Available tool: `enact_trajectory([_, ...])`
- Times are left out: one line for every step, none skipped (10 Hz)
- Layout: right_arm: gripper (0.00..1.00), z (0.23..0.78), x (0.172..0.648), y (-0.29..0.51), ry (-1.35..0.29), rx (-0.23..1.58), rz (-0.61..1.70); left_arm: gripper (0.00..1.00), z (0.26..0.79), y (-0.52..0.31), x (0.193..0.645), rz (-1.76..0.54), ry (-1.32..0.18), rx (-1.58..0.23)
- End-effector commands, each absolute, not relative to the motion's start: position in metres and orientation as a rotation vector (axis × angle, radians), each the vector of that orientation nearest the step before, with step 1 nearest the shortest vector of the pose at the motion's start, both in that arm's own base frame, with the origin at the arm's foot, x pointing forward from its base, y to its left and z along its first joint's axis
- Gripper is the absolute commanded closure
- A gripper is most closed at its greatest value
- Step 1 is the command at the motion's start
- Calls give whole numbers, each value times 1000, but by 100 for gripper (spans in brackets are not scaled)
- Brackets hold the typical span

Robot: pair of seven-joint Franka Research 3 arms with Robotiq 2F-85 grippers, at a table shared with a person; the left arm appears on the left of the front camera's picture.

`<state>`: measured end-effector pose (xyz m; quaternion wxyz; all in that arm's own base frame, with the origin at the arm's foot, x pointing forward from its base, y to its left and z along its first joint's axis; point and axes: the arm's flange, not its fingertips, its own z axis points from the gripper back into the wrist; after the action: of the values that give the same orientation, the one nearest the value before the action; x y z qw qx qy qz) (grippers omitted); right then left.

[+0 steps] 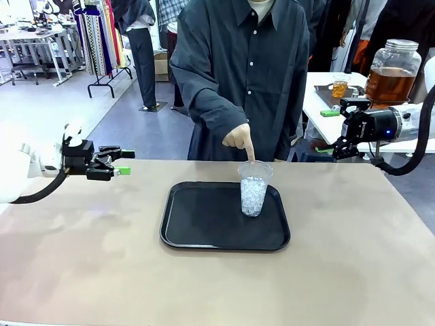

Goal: Pour the drink into the iced cup.
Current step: Pick up the iced cup indicated by the human and present it to them.

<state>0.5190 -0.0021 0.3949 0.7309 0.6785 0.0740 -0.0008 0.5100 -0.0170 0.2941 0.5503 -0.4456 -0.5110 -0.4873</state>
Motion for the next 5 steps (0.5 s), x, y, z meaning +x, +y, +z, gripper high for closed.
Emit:
enact_trajectory([0,396,518,-2,156,1495,1,0,296,-18,510,-1148,-1211,-1062])
enact_trajectory([0,396,518,-2,156,1495,1,0,296,-18,510,-1148,-1211,-1062])
enact_trajectory([0,396,518,-2,156,1495,1,0,296,-18,510,-1148,-1211,-1062])
enact_trajectory([0,396,518,-2,156,1495,1,0,296,-18,510,-1148,-1211,-1062])
enact_trajectory([0,396,518,-2,156,1495,1,0,296,-18,510,-1148,-1211,-1062])
